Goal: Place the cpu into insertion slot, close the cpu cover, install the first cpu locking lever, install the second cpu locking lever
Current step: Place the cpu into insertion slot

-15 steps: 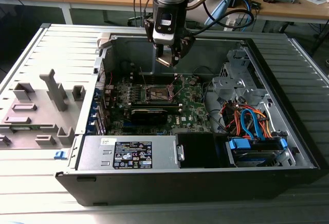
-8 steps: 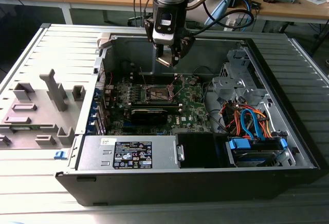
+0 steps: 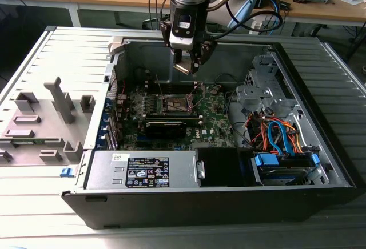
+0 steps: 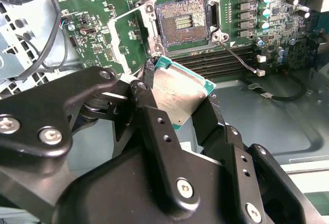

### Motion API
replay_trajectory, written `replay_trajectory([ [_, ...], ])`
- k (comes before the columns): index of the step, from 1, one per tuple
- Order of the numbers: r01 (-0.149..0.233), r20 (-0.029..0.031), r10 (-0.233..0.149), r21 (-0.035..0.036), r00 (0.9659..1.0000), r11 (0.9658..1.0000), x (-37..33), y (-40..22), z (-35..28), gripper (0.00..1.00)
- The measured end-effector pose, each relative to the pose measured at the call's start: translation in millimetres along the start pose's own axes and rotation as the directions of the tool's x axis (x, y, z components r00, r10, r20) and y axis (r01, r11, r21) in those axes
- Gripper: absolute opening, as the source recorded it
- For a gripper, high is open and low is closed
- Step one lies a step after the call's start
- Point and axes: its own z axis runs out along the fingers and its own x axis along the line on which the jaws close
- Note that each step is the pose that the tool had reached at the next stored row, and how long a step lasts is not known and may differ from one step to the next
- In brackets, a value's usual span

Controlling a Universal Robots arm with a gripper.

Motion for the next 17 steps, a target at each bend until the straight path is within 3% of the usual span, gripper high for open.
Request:
replay_trajectory([
  [17, -0.013, 0.0010, 0.013, -0.0003, 0.9999, 0.9999, 0.0, 0.0, 0.2, 0.54],
])
